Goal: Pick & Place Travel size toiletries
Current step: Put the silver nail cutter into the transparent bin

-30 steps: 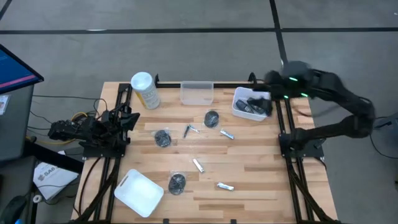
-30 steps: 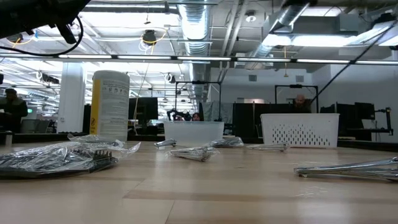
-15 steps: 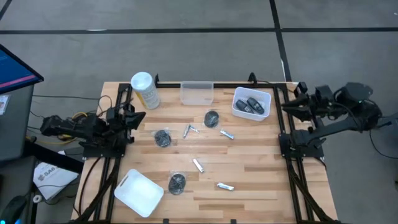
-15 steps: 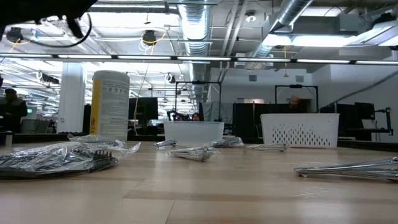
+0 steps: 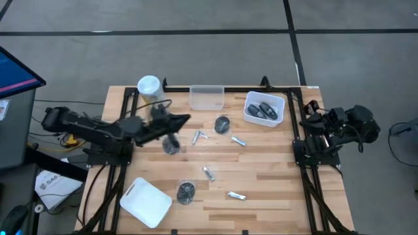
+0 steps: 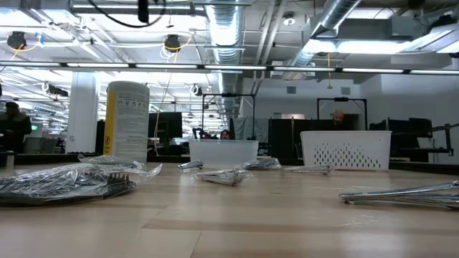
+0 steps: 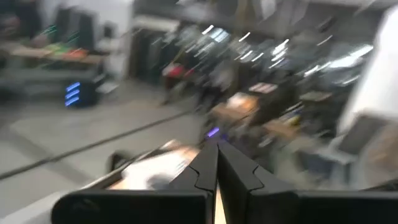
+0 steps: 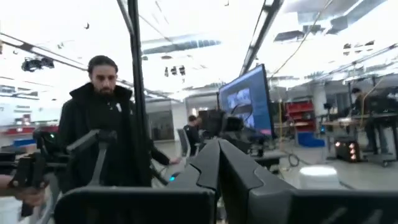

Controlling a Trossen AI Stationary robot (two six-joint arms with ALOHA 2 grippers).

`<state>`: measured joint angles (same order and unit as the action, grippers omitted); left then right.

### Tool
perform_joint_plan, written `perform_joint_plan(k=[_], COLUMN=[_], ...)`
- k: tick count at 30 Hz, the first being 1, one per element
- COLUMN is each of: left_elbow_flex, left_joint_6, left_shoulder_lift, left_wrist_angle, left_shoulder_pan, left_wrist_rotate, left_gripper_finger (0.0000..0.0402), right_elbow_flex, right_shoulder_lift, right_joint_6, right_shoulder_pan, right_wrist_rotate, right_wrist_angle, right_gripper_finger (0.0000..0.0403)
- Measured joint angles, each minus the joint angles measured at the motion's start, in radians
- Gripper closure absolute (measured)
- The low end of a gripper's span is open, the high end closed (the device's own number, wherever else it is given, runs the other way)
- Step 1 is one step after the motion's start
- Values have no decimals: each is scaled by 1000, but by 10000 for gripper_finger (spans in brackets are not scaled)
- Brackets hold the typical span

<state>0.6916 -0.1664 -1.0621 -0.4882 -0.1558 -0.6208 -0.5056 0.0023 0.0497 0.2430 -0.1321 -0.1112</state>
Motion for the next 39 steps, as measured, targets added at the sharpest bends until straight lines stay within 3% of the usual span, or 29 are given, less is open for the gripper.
perform_joint_plan(k=[4,7,9,13,19,25,30,39], left_elbow_flex=[144,263,339,420,432,432,432,432], left_joint_6=[-90,-195,-214,-150,-206,-289,-330,-498], left_shoulder_lift=[-157,-248,-305,-379,-400,-423,-500,-590], left_wrist_angle=[247,476,564,603,653,708,713,1008], left_shoulder_pan=[11,23,26,26,40,87,129,142], left_wrist_rotate=[-65,-26,21,105,96,98,98,105], left_gripper_finger=[400,396,386,344,257,191,175,187], right_elbow_flex=[33,46,50,82,214,404,497,497], right_shoulder_lift=[8,26,18,3,2,4,2,3], right_joint_6=[15,55,79,65,50,92,131,162], right_shoulder_pan=[0,0,0,0,-3,-3,-3,-3], right_wrist_rotate=[6,18,80,189,184,188,186,184], right_wrist_angle=[8,-20,-22,-15,32,203,385,346], right_gripper_finger=[402,402,402,402,402,403,403,403])
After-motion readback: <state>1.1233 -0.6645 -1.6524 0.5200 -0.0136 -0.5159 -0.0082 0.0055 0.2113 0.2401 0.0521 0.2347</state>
